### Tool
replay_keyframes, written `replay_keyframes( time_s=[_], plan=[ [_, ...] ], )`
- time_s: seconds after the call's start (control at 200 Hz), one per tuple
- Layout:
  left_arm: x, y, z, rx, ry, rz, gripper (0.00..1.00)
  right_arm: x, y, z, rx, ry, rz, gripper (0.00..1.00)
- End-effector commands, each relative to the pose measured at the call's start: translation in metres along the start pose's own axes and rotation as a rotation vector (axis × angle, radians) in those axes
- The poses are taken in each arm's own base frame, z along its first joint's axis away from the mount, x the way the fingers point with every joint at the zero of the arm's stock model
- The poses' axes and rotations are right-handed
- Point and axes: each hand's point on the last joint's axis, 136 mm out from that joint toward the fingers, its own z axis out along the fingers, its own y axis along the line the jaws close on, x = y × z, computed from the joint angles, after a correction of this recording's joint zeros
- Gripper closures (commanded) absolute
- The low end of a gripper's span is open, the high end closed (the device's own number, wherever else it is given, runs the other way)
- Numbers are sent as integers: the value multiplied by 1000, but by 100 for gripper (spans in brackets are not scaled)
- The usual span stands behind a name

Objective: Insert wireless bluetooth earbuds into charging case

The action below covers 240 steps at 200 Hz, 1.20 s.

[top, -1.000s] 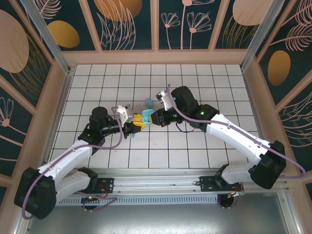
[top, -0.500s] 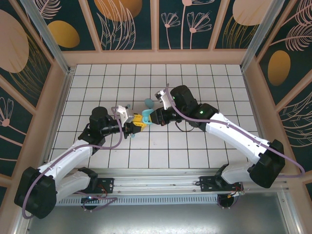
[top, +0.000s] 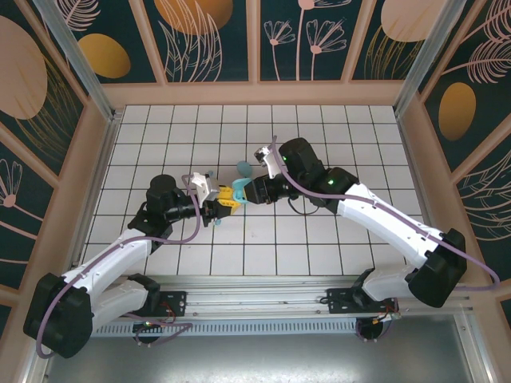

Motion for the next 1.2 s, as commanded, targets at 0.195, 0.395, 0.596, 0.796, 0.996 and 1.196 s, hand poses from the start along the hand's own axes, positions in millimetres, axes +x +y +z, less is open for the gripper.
replay_keyframes(
  time_s=[0.195,0.395,0.596,0.796,0.996,1.196],
  plan=[
    [-9,-7,-1,30,-38,30,88,-28,8,-21,45,-87,-36,61],
    [-8,-6,-4,-1,-48,33,89,-46,7,-48,89,-204,-7,61],
    [-10,-5,-12,-54,-57,36,88,-53,-31,-71,162,-312,156,61],
    [-9,-7,-18,-84,-61,41,88,-31,-78,-69,199,-337,356,61],
    [-12,-7,-19,-87,-67,21,89,11,-112,-38,184,-285,524,61],
    [-19,-11,-23,-88,-79,10,89,43,-129,8,86,-217,644,62]
  ],
)
